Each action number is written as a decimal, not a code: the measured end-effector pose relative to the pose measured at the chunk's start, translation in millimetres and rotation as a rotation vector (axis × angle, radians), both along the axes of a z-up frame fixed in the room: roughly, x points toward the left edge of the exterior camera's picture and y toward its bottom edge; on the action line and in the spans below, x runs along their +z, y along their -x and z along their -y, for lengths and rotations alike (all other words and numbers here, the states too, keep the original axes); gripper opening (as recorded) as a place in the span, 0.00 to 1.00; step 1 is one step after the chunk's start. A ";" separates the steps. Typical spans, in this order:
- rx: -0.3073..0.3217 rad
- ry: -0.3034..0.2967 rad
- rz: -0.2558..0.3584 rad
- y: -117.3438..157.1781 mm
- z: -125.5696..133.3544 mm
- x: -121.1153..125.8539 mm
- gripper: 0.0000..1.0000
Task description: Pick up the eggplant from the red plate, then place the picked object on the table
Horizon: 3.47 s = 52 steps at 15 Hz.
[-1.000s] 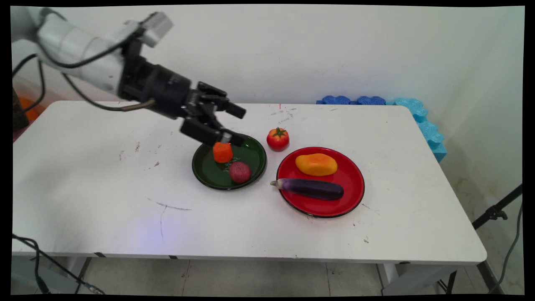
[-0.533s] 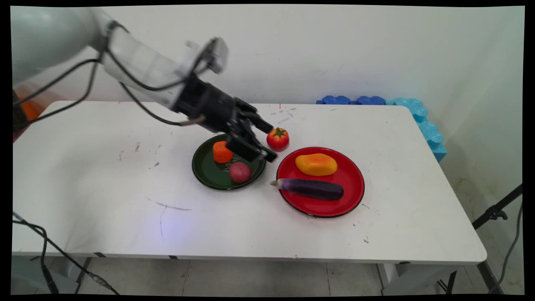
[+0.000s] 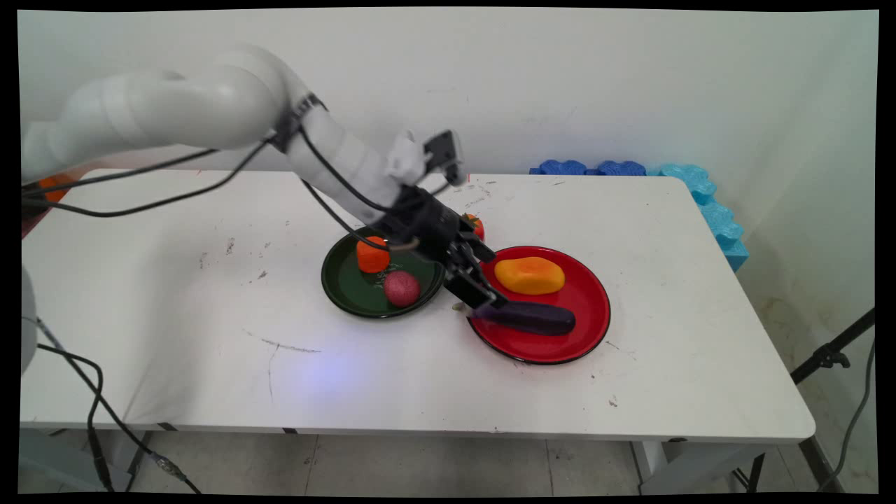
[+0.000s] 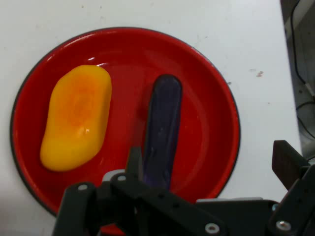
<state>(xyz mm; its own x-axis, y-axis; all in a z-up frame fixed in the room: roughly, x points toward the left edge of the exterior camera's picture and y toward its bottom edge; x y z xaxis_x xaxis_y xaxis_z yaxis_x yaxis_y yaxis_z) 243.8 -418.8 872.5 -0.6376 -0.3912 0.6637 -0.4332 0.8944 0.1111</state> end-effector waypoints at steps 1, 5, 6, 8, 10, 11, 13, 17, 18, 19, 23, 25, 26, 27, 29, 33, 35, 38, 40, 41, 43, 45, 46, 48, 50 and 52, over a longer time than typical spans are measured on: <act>0.001 -0.003 0.005 3.8 2.1 -4.9 1.00; 0.003 -0.014 0.029 18.9 11.1 -28.8 1.00; 0.004 -0.017 0.035 22.2 13.6 -35.4 1.00; 0.007 -0.020 0.043 27.6 17.8 -45.7 1.00; 0.011 -0.024 0.052 33.6 22.9 -58.1 1.00; 0.013 -0.026 0.055 36.0 25.0 -62.9 1.00; 0.014 -0.032 0.056 41.0 28.4 -71.9 1.00; 0.013 -0.039 0.055 47.4 32.1 -82.5 1.00; 0.012 -0.041 0.054 48.9 32.9 -84.6 1.00; 0.011 -0.041 0.054 49.8 33.3 -85.9 0.00; -0.006 -0.042 0.047 57.4 30.1 -90.0 0.00; -0.003 -0.041 0.039 58.1 30.7 -88.3 0.00; -0.004 -0.039 0.035 57.9 30.6 -86.8 0.00; -0.005 -0.033 0.026 56.9 30.5 -82.3 0.00; -0.016 -0.016 0.007 52.8 27.1 -70.3 0.00; -0.047 0.028 -0.030 24.1 7.4 -33.3 0.00; -0.059 0.043 -0.045 2.3 -6.2 -14.9 0.00; -0.079 0.057 -0.055 -33.2 -27.1 3.0 0.00; -0.091 0.061 -0.052 -51.5 -37.7 6.9 0.00; -0.099 0.063 -0.048 -62.4 -44.3 7.9 0.00; -0.110 0.063 -0.042 -77.8 -53.8 7.0 0.00; -0.120 0.061 -0.034 -94.4 -64.2 3.4 0.00; -0.122 0.060 -0.031 -100.2 -68.0 1.4 0.00; -0.131 0.056 -0.023 -112.2 -76.8 -5.2 0.00; -0.137 0.049 -0.012 -123.9 -87.2 -17.0 0.00; -0.142 0.044 -0.002 -130.3 -94.9 -31.0 0.00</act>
